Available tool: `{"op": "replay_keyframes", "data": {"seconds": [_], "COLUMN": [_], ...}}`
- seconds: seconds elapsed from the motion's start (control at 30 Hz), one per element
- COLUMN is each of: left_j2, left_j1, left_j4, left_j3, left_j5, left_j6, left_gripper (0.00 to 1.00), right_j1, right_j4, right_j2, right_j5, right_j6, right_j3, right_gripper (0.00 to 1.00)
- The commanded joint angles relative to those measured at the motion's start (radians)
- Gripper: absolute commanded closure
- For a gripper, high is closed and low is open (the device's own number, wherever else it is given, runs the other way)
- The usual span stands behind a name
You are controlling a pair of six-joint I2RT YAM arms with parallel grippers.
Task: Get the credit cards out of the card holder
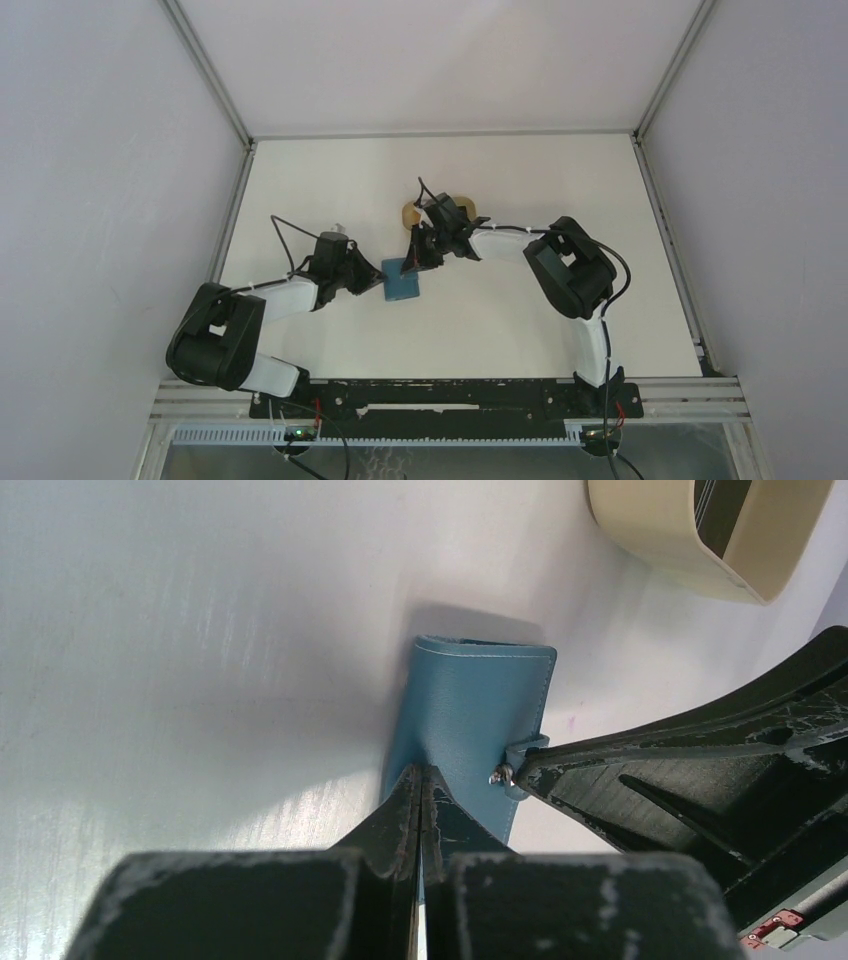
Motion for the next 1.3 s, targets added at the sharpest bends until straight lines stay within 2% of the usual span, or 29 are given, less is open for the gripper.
{"op": "replay_keyframes", "data": {"seconds": [0.0,0.57,1.03,1.27], "left_j2": [0.013,0.019,0.037,0.045], "left_j1": [-0.009,-0.009,-0.009,-0.008], "left_j4": [-0.046,-0.033,0.01,0.012], "left_j3": [-0.021,-0.025,-0.042,-0.042], "left_j5": [-0.001,0.004,0.014,0.011], "left_j6": [0.025,0.021,-0.006,-0.003], "left_gripper": [1.0,1.0,1.0,1.0], "right_j1": [0.009,0.028,0.094,0.099], "right_j4": [0.027,0.013,-0.067,-0.056], "right_j2": [0.011,0.043,0.07,0.066], "right_j5": [-0.001,0.026,0.18,0.211], "right_j6": [-0.02,-0.032,-0.123,-0.128], "right_j3": [0.032,0.041,0.039,-0.025], "right_gripper": [1.0,1.0,1.0,1.0]}}
